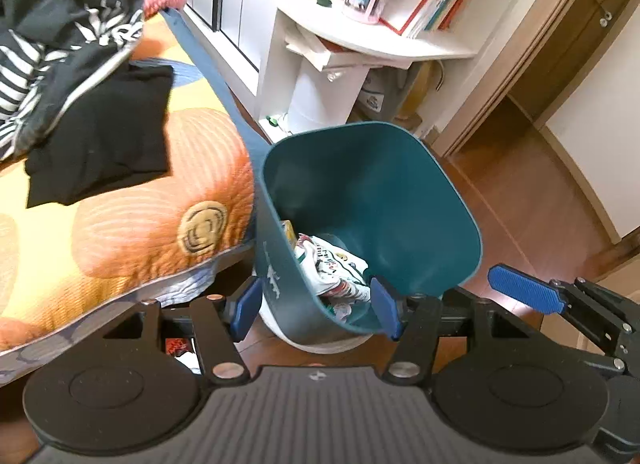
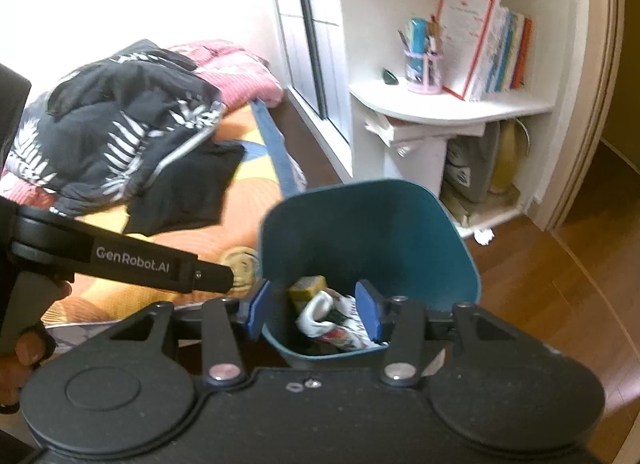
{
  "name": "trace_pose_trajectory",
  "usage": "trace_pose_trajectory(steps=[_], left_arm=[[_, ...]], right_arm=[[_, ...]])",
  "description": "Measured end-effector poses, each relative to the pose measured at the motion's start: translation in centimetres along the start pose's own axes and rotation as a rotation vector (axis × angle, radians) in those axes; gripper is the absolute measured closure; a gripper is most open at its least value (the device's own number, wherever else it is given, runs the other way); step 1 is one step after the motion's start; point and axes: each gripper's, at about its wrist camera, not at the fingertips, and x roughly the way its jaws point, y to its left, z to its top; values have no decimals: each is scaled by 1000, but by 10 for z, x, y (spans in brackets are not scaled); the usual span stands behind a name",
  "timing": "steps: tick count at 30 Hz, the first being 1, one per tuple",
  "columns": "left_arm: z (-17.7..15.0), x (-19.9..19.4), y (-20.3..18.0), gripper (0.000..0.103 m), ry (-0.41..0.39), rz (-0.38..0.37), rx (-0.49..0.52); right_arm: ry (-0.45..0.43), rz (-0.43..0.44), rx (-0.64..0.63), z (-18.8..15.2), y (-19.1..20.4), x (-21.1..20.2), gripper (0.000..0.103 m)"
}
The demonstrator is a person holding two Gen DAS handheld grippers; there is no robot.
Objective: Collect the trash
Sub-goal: 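Carry both items to the wastebasket and release them inside, then move both tools back down toward the trash under the bed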
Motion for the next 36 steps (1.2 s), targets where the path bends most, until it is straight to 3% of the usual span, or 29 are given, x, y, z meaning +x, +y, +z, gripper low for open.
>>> trace_pose_trajectory(steps=[5,7,18,22,29,36], left_arm=[[-14,-36,23,44,-41,9,-15],[-20,-50,36,37,-57,14,-31],[-70,-117,110,28,-135,50,-90],[-92,-128,138,18,-153,95,-104],[-128,-114,200,16,-129,151,-194],[-161,-53,268,16,-27,238,-291]], right_arm=[[-27,47,-22,2,30,-15,50],[-34,66,-30,1,42,-20,49],[-31,183,-98,-10,115,-23,48],[-1,213,-133,-22,140,-13,47],[115,217,-150,-54,171,34,46],[240,162,-160,-88,178,111,46]])
